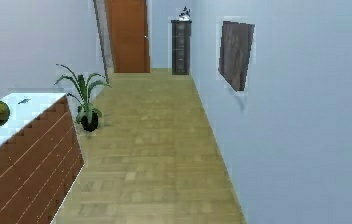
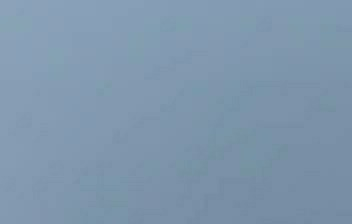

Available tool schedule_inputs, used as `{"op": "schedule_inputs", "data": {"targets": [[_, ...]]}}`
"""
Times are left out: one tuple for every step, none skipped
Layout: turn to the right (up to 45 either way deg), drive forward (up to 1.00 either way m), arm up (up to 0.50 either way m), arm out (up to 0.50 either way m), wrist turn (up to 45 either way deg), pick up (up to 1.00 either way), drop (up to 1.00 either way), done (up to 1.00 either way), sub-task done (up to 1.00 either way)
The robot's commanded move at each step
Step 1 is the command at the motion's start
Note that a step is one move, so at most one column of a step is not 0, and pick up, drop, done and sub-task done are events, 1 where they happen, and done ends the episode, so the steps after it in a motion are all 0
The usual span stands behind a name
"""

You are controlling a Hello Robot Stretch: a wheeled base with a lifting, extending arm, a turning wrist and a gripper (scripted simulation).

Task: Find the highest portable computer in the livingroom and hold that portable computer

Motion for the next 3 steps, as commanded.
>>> {"op": "schedule_inputs", "data": {"targets": [[-6.0, 0.00, 0.00, 0.00, 0.0, 0.00, 0.00, 0.00, 0.00], [0.0, 1.00, 0.00, 0.00, 0.0, 0.00, 0.00, 0.00, 0.00], [-3.0, 0.00, 0.00, 0.00, 0.0, 0.00, 0.00, 0.00, 0.00]]}}
